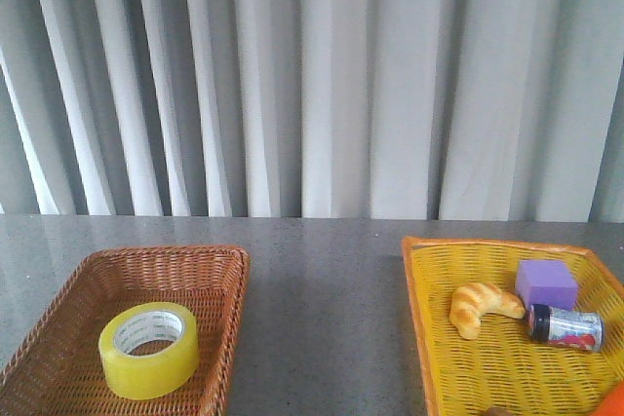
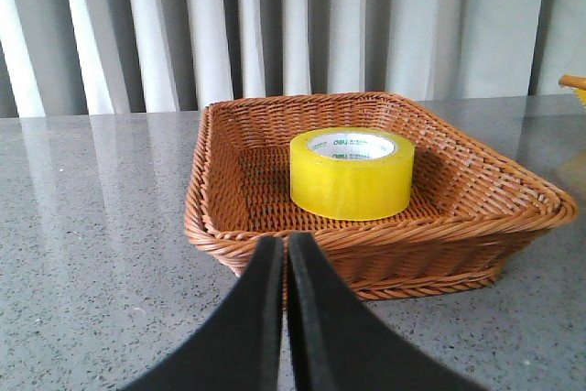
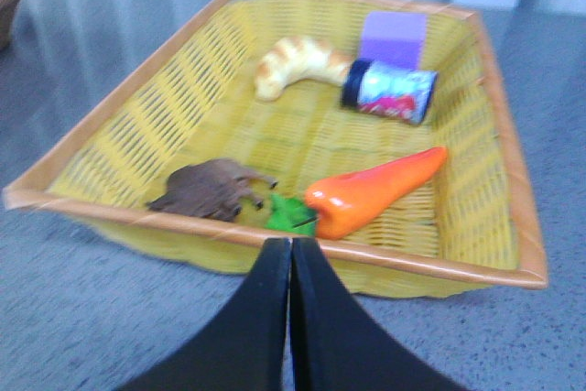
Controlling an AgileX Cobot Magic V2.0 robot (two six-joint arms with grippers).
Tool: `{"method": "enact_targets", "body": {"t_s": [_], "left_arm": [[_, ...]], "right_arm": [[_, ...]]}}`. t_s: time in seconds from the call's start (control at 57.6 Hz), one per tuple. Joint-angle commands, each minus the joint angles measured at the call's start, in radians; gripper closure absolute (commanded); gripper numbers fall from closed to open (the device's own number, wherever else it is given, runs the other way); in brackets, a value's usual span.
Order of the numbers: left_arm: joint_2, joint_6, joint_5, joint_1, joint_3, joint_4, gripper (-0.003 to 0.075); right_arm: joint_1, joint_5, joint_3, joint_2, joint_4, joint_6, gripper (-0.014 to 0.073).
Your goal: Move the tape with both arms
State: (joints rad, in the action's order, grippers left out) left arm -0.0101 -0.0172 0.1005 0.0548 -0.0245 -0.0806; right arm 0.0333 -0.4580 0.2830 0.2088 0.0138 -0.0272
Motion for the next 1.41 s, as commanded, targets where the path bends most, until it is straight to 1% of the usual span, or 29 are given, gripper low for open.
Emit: {"method": "enact_targets", "body": {"t_s": [0.0,0.069,0.191,0.243,0.347,1.389], "left_arm": [[-0.015,0.011,-0.082,-0.003,0.008,-0.002,0.0727],[-0.015,0.011,-0.082,-0.003,0.008,-0.002,0.0727],[-0.015,0.011,-0.082,-0.003,0.008,-0.002,0.0727],[-0.015,0.011,-0.082,-0.003,0.008,-0.002,0.0727],[-0.015,0.011,-0.082,-0.003,0.008,-0.002,0.0727],[-0.015,0.011,-0.082,-0.003,0.008,-0.002,0.0725]], "right_arm": [[-0.044,0.235,-0.095,-0.069,0.024,-0.008,0.0601],[-0.069,0.323,-0.188,-0.12,0.048,-0.008,0.0601],[-0.088,0.452,-0.314,-0.197,0.047,-0.009,0.0601],[-0.087,0.389,-0.31,-0.234,0.046,-0.009,0.0601],[-0.087,0.378,-0.314,-0.231,0.042,-0.016,0.0601],[-0.087,0.384,-0.313,-0.231,0.044,-0.016,0.0601]]}}
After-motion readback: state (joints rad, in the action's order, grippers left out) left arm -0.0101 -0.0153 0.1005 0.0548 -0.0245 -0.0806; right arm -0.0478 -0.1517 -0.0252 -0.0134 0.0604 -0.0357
